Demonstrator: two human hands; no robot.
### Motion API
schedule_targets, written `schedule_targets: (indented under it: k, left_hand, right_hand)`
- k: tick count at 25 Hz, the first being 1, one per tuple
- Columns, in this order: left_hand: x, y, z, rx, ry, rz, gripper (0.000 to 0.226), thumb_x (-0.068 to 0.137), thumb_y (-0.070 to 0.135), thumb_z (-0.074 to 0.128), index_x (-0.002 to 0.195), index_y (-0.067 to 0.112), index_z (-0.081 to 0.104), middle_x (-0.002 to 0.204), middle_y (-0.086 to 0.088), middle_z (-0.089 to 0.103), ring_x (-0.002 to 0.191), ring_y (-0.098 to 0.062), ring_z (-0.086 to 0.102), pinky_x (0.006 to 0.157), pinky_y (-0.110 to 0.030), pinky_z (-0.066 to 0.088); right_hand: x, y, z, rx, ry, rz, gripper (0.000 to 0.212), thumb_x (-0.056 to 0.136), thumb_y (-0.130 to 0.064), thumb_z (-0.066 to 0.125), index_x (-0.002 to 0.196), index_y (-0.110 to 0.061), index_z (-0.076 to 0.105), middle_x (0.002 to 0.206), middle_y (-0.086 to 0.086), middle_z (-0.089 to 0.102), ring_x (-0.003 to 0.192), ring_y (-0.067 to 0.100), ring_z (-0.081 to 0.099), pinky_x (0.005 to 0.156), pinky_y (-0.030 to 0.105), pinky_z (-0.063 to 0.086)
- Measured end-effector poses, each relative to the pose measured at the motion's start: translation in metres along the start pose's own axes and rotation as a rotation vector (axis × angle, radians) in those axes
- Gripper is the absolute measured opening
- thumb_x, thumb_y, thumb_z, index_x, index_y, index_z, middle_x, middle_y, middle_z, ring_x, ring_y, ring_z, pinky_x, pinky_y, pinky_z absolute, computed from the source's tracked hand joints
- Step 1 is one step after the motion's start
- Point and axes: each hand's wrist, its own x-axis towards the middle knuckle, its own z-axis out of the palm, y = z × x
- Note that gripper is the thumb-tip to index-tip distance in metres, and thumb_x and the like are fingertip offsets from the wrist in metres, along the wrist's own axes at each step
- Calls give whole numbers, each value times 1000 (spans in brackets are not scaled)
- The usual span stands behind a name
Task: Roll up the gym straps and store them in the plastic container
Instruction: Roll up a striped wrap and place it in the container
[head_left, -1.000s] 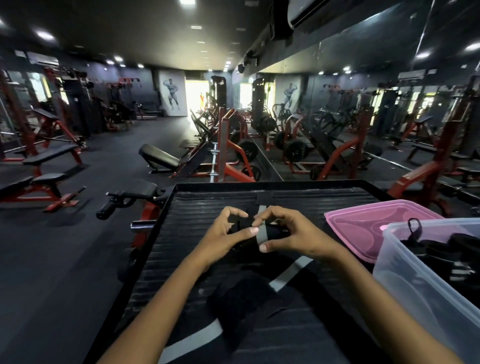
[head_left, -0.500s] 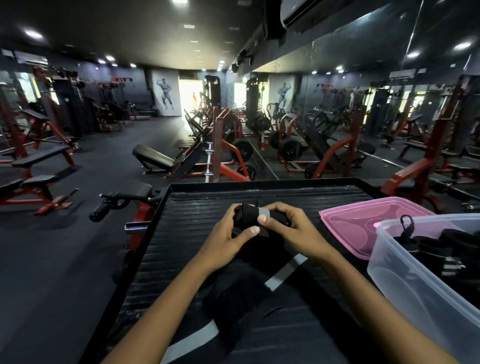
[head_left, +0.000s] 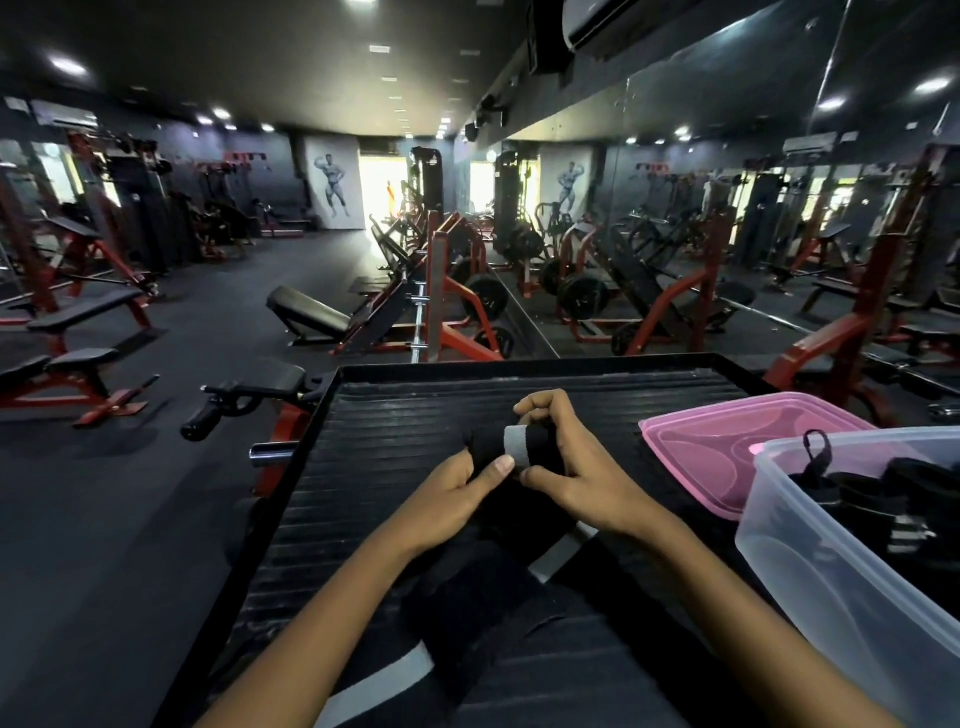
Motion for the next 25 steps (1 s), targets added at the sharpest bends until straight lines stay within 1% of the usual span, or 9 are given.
schedule_targets:
  k: [3,5,7,11,14,18,20,22,25]
  left_hand:
    - [1,6,-2,-3,59,11,14,92,39,54,101,33,62,89,21,70,88,-2,66,76,-15,47]
    - [2,6,-4,-41,117,52,44,84,43,67,125,38,52,115,11,66,111,-8,61,91,-23,48]
    - [2,7,-6,-4,164,144,71,78,35,75,138,43,38,125,5,61,119,-9,57,101,-30,47]
    - [3,13,-4,34,234,256,40,82,23,70,121,28,61,124,9,62,121,-8,54,107,-43,43]
    - [0,13,2,64,210,231,38,88,36,58,124,27,50,129,13,53,126,-3,46,106,-29,36]
    - [1,11,2,98,179,196,27,96,24,54,121,26,45,127,11,48,117,-4,46,95,-22,34]
    - [3,12,2,47,188,180,24,95,24,56,118,26,48,125,11,52,117,-4,48,98,-27,38]
    - [5,12,1,-56,205,149,23,91,29,61,113,29,53,121,10,58,118,-6,52,103,-36,42]
    - [5,12,-5,-161,217,152,31,80,43,69,108,33,59,116,5,65,116,-16,58,102,-50,45]
  right_hand:
    - [0,4,-7,72,-21,39,36,78,-14,65,109,-16,47,105,-1,55,96,16,54,85,30,45]
    - [0,5,-8,160,-18,99,32,81,-12,70,107,-15,53,100,-1,60,89,12,58,81,25,48]
    - [0,6,-10,256,6,157,28,83,-7,71,108,-11,58,98,1,63,89,9,61,80,22,50]
    - [0,3,-6,492,23,290,26,88,-4,62,114,-8,57,94,4,67,84,14,66,74,23,52]
    - [0,-1,8,494,4,341,29,92,-11,52,119,-19,48,94,2,64,82,10,64,70,19,49]
    - [-1,-2,11,372,-55,316,39,91,-1,52,121,-22,38,105,-5,52,88,-4,58,75,13,47]
    - [-3,-1,7,252,-88,205,52,85,-2,64,125,-20,36,114,-9,49,98,-14,52,84,9,44]
    - [-3,0,5,163,-53,91,57,78,-5,75,124,-17,45,122,-9,52,115,-5,49,95,10,39]
    - [-1,-1,-1,216,54,44,46,74,-8,80,115,-14,61,113,-3,65,111,9,60,95,19,45]
